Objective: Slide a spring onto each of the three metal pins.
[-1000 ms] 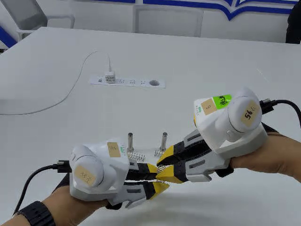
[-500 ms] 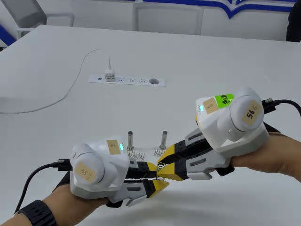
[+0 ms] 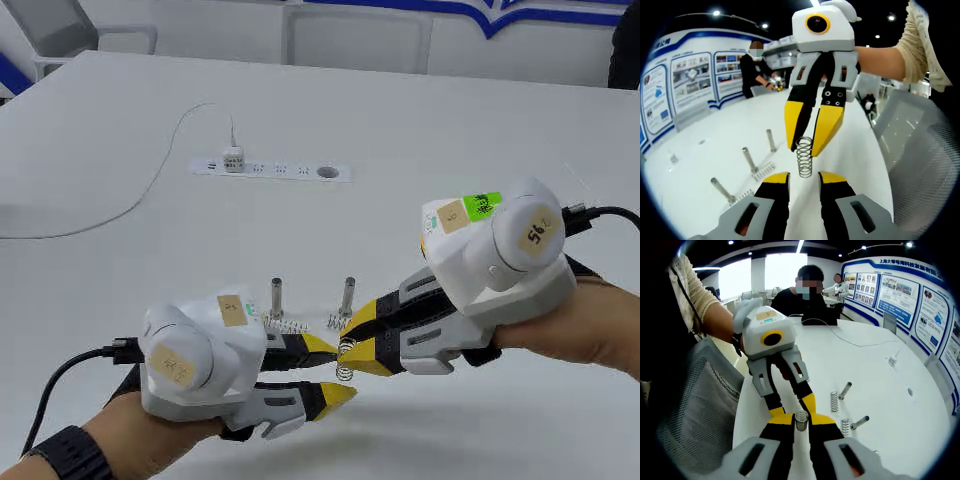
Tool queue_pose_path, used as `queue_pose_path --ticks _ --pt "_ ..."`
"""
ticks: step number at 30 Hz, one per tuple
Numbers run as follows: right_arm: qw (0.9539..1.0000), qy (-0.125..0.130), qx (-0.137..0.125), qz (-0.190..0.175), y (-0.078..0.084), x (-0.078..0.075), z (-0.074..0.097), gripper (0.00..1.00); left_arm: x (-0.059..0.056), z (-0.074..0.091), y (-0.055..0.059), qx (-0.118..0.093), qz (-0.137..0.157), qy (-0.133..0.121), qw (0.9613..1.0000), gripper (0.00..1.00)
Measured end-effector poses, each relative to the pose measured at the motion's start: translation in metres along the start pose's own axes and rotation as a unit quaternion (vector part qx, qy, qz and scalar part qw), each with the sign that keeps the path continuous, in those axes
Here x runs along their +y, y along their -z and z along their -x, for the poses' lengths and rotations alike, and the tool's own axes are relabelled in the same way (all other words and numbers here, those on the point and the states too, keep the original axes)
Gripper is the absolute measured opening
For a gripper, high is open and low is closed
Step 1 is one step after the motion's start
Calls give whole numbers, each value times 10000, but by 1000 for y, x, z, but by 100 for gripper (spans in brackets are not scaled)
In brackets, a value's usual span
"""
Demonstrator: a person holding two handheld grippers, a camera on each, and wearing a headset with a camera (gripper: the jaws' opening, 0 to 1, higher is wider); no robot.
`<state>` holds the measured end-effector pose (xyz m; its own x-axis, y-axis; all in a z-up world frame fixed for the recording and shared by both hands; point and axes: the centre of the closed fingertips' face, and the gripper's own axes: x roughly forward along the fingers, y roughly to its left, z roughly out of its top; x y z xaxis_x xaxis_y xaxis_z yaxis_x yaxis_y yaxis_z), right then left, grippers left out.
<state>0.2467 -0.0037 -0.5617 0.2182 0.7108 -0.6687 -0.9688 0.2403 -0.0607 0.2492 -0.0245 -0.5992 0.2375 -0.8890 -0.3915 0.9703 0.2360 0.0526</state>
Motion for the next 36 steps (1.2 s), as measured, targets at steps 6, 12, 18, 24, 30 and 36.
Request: queue_pose_path --ticks 6,12,18,24,30,36 --pt "9999 75 -10 -67 1 -4 4 12 7 8 3 -58 156 -138 9998 29" --pt "9998 170 -26 -141 3 -10 10 12 17 18 7 -110 328 -320 9989 35" --pt "9995 253 -48 -205 4 -16 16 12 25 27 11 -146 444 -484 9977 39" --pt "9990 364 -76 -264 5 -23 23 12 31 36 15 -161 529 -619 9966 42" --pt "9981 497 -118 -342 5 -31 31 12 37 44 19 -180 609 -745 9952 45" --pt "9969 646 -134 -423 7 -40 40 12 43 50 22 -190 688 -885 9935 48"
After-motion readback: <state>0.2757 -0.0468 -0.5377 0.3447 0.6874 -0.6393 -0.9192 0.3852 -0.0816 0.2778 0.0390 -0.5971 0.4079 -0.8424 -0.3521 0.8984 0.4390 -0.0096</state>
